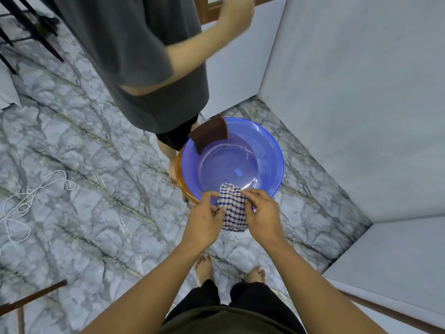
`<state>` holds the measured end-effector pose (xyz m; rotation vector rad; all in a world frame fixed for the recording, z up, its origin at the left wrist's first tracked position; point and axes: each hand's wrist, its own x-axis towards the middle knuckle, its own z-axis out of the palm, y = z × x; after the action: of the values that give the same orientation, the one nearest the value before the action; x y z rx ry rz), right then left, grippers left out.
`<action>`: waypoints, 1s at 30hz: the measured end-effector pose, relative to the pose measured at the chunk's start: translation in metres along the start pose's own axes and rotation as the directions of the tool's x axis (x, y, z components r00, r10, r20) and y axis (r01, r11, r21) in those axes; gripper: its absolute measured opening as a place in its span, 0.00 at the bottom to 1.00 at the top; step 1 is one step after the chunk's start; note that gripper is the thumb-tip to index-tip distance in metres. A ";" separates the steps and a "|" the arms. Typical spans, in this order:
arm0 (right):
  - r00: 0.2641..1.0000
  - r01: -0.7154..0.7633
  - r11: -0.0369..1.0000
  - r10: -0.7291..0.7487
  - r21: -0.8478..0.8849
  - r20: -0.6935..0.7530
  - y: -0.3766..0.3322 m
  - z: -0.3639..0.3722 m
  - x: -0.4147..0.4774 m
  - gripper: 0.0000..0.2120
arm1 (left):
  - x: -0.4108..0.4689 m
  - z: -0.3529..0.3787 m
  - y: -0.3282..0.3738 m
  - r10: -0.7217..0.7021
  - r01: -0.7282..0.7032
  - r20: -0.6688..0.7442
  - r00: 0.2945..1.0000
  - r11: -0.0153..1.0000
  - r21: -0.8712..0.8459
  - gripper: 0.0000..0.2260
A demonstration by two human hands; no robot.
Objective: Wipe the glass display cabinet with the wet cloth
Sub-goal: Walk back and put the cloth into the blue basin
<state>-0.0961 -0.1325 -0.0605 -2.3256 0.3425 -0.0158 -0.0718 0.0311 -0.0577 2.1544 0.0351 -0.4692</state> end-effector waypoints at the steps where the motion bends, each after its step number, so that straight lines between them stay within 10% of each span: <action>1: 1.000 0.002 1.000 -0.001 -0.027 0.026 0.002 0.001 0.002 0.14 | 0.000 0.001 0.000 0.032 -0.032 -0.011 0.999 0.999 0.017 0.17; 30: 0.988 0.071 0.989 -0.052 -0.129 0.145 0.010 0.007 0.004 0.16 | 0.012 -0.006 -0.001 0.063 -0.066 0.022 0.998 0.965 0.253 0.18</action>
<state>-0.0940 -0.1355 -0.0732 -2.4534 0.2053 0.1458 -0.0591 0.0350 -0.0595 2.3953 -0.1084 -0.4714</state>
